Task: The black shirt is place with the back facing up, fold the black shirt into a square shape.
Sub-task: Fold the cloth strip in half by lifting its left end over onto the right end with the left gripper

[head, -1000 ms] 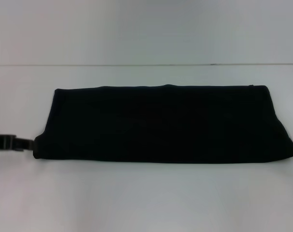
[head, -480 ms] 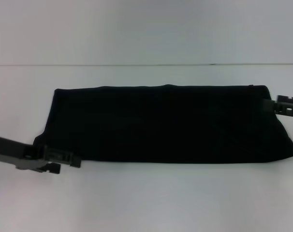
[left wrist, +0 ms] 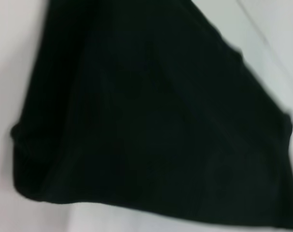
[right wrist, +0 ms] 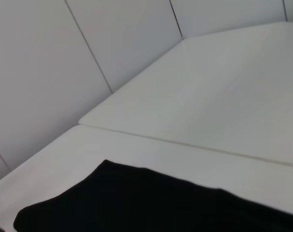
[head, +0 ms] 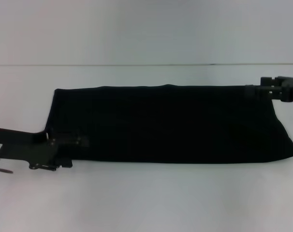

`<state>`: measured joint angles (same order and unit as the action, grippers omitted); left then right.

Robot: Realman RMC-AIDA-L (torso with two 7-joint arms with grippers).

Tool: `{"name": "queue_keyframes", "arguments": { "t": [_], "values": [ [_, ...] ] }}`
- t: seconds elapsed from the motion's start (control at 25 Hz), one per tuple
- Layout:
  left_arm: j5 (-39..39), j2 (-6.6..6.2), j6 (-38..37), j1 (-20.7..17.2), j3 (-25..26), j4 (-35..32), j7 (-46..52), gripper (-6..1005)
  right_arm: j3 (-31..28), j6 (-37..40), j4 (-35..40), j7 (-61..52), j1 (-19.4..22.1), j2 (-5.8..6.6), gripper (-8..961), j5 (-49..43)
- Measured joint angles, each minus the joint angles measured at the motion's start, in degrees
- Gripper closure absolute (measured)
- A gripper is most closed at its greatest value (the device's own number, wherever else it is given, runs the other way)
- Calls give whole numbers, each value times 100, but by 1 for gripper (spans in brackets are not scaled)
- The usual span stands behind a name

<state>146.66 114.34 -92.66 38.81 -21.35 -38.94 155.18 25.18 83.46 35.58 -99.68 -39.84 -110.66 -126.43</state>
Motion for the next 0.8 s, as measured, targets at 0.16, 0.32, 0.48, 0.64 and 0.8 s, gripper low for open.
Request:
{"name": "queue_keyframes", "arguments": {
  "t": [0.16, 0.32, 0.48, 0.64, 0.8],
  "values": [
    [-11, -7, 140, -152, 596, 118, 388, 151, 79, -128, 2, 57, -125, 4, 34, 4],
    [-14, 18, 290, -292, 733, 150, 664, 150, 159, -228, 2, 110, -174, -28, 35, 29],
    [24, 54, 458, -347, 720, 174, 847, 150, 164, -268, 2, 128, -216, -56, 36, 34],
    [42, 66, 658, -352, 650, 207, 896, 150, 166, -269, 2, 130, -231, -78, 36, 43],
    [51, 68, 857, -355, 622, 282, 897, 150, 150, -269, 2, 137, -228, -92, 37, 55]
  ]
}}
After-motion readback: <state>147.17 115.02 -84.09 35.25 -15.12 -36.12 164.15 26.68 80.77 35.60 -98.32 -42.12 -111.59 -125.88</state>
